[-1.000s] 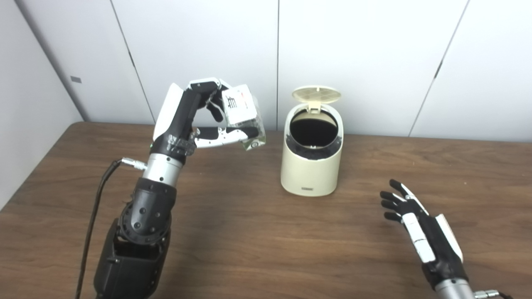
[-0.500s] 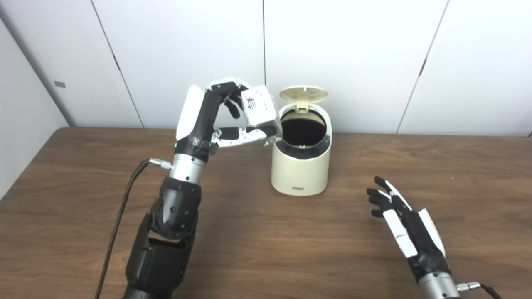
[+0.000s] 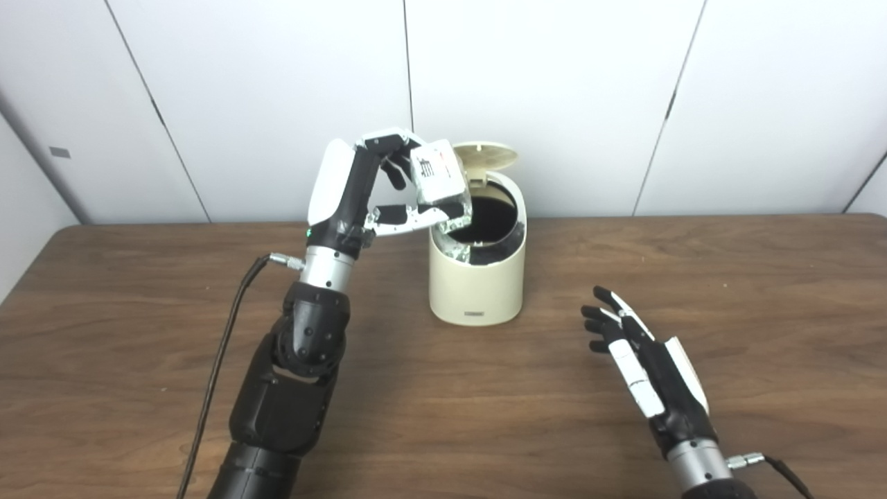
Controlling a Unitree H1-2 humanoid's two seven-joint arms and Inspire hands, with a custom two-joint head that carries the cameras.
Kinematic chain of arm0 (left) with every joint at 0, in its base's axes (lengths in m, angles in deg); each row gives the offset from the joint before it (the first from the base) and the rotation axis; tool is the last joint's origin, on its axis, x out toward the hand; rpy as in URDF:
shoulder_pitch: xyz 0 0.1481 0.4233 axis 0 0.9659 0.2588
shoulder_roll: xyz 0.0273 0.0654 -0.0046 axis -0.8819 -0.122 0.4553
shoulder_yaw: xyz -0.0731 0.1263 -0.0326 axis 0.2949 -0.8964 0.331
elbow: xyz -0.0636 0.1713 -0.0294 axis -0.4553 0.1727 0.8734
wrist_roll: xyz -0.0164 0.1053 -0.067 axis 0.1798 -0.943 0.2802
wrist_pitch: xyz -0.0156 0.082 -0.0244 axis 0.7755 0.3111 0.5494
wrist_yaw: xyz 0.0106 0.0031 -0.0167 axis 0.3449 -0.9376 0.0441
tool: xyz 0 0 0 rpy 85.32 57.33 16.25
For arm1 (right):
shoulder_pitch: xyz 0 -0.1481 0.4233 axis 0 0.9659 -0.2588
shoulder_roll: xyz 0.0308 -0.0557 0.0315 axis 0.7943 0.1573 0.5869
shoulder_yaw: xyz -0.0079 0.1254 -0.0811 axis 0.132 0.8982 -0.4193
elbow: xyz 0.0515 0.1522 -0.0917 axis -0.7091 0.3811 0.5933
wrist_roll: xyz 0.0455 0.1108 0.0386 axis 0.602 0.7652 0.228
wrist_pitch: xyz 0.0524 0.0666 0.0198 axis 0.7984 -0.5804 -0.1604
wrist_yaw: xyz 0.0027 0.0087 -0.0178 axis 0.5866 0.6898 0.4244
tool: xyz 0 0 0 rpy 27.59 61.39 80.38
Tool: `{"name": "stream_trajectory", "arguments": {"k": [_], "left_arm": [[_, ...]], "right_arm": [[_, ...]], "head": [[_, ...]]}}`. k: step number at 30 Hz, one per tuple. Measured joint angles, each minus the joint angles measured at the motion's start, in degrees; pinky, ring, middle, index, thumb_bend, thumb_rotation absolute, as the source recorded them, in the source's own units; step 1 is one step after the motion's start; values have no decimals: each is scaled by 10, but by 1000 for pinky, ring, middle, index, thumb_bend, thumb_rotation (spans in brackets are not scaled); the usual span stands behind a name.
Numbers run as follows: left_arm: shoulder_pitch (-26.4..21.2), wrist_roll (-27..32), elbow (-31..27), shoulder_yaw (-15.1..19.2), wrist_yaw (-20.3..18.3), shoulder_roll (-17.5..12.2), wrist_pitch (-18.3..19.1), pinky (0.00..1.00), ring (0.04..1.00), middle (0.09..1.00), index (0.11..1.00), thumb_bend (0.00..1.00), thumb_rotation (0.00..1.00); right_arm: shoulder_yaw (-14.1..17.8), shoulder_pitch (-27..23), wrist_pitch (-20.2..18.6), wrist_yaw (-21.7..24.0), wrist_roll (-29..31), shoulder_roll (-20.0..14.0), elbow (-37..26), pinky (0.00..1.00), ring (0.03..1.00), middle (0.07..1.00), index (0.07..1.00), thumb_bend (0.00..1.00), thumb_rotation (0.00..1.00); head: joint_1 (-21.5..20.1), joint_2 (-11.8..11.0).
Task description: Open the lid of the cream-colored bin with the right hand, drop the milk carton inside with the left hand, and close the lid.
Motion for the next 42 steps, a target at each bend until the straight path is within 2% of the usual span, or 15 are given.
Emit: {"name": "stream_trajectory", "arguments": {"k": [5,18,34,40,42], "left_arm": [[-3,-2,8,0,4,0,-13,344,442,497,484,477,0],[-2,-8,5,-6,4,17,-12,339,441,510,488,476,0],[1,-26,7,-15,6,18,-13,360,458,498,471,478,0],[-1,-32,43,-14,32,19,-21,370,455,497,471,478,0],[-6,-37,64,-14,57,18,-42,372,452,498,472,478,0]], "right_arm": [[0,0,0,-2,-4,1,0,742,820,837,908,506,1000],[-1,0,0,-2,-6,0,0,750,834,845,916,502,1000],[0,0,0,-3,-16,-1,1,744,828,845,913,512,1000],[0,0,0,-3,-14,-1,8,738,817,838,912,517,1000],[0,0,0,-3,-14,-1,8,737,817,838,912,521,1000]], "head": [[0,1],[4,2],[14,4],[15,5],[18,7]]}}
